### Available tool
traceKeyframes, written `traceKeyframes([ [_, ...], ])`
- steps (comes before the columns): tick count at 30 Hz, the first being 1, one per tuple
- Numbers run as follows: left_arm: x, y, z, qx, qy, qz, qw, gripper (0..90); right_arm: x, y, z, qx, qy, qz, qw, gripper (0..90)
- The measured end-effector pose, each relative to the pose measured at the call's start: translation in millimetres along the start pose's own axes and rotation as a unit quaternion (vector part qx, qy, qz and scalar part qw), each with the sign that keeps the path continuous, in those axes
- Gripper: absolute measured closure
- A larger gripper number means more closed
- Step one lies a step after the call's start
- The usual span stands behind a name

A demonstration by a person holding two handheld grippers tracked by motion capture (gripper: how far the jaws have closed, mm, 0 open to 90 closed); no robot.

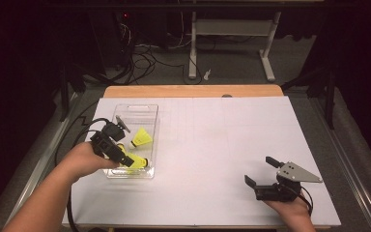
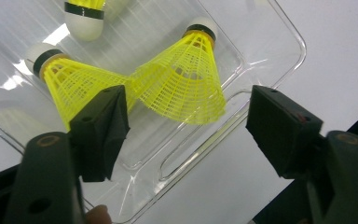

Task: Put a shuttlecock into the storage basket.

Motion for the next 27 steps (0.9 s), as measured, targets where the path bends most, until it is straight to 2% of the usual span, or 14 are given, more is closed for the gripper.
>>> traceKeyframes([
  [5,-1.8,1.3,-4.7,0.000,0.014,-0.013,0.9998,14.3,0.1,-0.5,-0.1,0.000,0.000,0.000,1.0000,0.4],
  [6,-1.4,1.6,-5.5,-0.005,0.015,-0.017,0.9997,11.9,0.1,-0.7,-0.2,0.001,0.000,0.000,1.0000,0.4],
  [9,0.9,1.0,-5.9,-0.010,0.009,-0.021,0.9997,1.2,0.0,-0.5,-0.1,0.000,0.000,0.000,1.0000,0.4],
  [11,1.5,0.3,-8.3,-0.019,0.017,-0.023,0.9994,0.2,-0.2,-0.3,-0.1,0.001,0.001,-0.001,1.0000,0.4],
  [13,0.8,1.0,-9.5,-0.012,0.022,-0.018,0.9995,0.1,-0.6,0.1,0.0,0.001,0.001,0.000,1.0000,0.4],
  [17,1.7,2.0,-10.6,-0.020,0.029,-0.017,0.9992,0.1,-0.9,0.4,0.0,0.003,0.001,0.000,1.0000,0.4],
  [20,3.5,1.0,-12.8,-0.018,0.045,-0.020,0.9987,0.2,-0.7,0.1,-0.3,0.003,0.002,0.000,1.0000,0.4],
  [24,3.9,5.2,-14.6,-0.021,0.073,0.009,0.9971,0.6,-0.8,-0.4,-0.6,0.003,0.002,-0.001,1.0000,0.4],
  [27,5.4,3.7,-14.7,-0.020,0.097,0.015,0.9949,0.6,-1.2,0.0,-0.6,0.003,0.003,-0.001,1.0000,0.4],
])
Point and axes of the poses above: each handheld gripper's, and its own axes: x roughly forward along the jaws, z roughly out of its underside, y roughly to its right, the point moved 9 cm from there along x, roughly forward along the jaws, and after that the axes turned 5 degrees about -y, right-handed, at the moved point
